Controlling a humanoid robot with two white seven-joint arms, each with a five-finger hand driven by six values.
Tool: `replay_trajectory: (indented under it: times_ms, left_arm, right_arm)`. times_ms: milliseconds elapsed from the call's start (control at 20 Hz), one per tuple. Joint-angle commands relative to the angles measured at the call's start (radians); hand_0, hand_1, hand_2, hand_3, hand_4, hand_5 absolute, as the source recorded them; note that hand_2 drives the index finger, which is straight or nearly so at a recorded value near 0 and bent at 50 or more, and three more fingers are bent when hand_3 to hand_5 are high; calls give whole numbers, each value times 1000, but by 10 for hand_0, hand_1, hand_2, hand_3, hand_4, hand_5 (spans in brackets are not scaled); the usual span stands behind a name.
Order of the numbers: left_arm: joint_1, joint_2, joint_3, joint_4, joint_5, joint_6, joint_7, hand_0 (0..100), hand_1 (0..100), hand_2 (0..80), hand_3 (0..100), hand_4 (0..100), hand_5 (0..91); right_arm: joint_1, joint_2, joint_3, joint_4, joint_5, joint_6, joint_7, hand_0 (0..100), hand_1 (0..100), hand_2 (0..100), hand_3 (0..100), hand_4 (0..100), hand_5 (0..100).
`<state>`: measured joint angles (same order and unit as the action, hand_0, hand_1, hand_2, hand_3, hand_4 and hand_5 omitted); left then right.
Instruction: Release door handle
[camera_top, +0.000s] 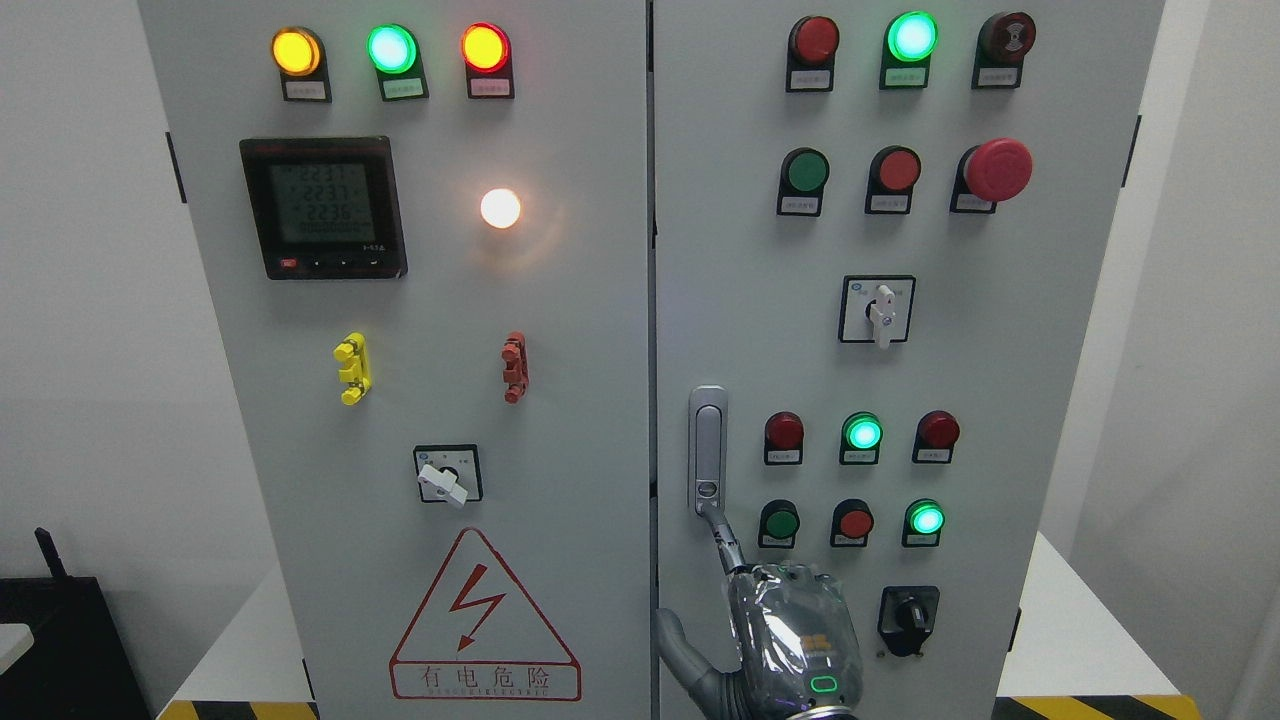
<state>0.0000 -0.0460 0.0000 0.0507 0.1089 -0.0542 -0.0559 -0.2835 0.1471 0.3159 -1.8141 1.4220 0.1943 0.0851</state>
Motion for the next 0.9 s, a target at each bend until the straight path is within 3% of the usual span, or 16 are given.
replay_trajectory:
  times_ms: [0, 250, 850]
  left_arm:
    - [-26, 0, 17, 0, 0, 0, 1, 120, 389, 0, 0, 0, 0]
    - [-26, 0, 17, 0, 0, 0, 1, 120, 389, 0, 0, 0, 0]
    - [-26, 0, 17, 0, 0, 0, 1, 120, 389, 0, 0, 0, 0]
  right_arm:
    - [6, 2, 0, 13, 0, 7, 2, 370, 162, 0, 869, 859, 1000]
    - [7, 2, 2, 13, -2, 13, 35, 373, 163, 0, 872, 860, 1000]
    - [1, 0, -1, -5, -5, 11, 33, 368, 159, 0, 868, 859, 1000]
